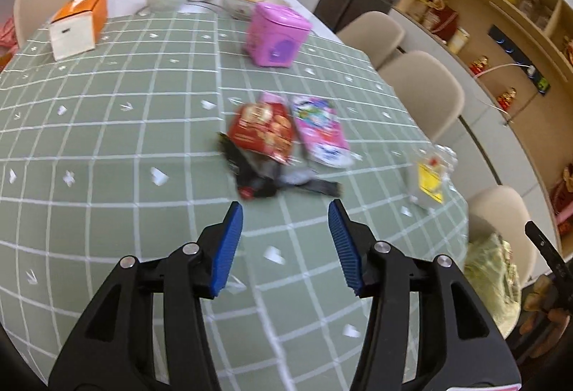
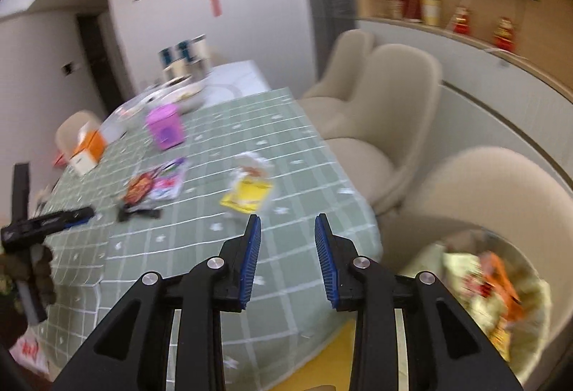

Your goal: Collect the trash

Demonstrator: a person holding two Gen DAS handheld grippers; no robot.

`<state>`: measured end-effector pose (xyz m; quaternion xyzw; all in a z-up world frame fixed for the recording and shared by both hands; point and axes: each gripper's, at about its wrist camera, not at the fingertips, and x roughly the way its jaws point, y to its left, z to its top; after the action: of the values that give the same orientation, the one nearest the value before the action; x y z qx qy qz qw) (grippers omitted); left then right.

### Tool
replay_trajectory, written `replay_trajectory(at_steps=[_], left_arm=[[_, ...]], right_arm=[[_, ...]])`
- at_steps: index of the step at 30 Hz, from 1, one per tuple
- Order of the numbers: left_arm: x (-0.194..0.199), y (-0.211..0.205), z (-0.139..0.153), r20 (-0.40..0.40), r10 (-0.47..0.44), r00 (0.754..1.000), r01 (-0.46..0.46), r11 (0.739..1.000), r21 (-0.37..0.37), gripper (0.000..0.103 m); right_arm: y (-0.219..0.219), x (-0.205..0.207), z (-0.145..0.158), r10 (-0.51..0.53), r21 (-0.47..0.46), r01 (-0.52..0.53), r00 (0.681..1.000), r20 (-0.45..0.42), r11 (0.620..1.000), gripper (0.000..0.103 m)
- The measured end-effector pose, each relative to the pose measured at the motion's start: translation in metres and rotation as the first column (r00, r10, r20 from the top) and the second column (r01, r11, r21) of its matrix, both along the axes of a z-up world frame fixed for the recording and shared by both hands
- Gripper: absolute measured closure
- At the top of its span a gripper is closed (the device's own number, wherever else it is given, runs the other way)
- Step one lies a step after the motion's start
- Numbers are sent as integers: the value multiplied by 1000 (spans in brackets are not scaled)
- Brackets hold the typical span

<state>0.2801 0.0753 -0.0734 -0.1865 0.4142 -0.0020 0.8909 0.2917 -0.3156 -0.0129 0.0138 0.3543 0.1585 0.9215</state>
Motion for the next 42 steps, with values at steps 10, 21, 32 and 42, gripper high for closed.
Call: replay_trajectory(at_steps=[10,21,32,42], left_arm=[[58,21,-3,45,-28,999,25,998,59,53],[129,-3,-47,-163,17,987,9,987,162,52],[40,14,-1,-48,45,998,-47,998,-43,86],[-39,49,-12,-115,149,982,-153,988,-30,65]], right_arm=[[37,14,-26,177,-12,-179,982,-67,984,58],[34,21,-41,231,-45,-236,967,-104,971,58],[83,35,-50,313,8,-314,940,-133,949,58],[206,57,-56,486,34,-485,866,-120,874,58]])
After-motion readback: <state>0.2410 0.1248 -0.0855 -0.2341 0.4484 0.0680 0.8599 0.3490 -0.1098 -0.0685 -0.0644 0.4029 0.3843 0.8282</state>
